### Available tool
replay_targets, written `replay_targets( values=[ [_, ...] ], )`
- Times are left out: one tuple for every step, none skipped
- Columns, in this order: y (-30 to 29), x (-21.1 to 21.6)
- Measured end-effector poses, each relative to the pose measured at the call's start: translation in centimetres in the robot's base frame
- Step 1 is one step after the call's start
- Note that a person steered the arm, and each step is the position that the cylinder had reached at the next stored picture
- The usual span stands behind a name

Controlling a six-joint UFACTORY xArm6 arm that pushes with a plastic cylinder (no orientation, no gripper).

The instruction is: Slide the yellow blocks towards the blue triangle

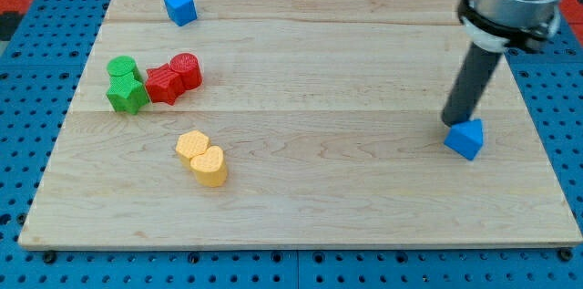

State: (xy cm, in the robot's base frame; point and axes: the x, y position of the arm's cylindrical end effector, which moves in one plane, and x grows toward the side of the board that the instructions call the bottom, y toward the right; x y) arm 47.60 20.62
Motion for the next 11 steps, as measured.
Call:
replay_targets(
  values=[
    [0.1, 4.4],
    [-1.3, 4.7],
    [-10.1, 0.8],
    [-18.1, -2.0],
    [-27.0, -2.2],
    [-35.4, 0.1],
    [-38.3, 1.1],
    [-35.2, 3.6],
    [-30.2, 5.0],
    [-30.9, 5.0],
    [-32.1, 7.8]
  ],
)
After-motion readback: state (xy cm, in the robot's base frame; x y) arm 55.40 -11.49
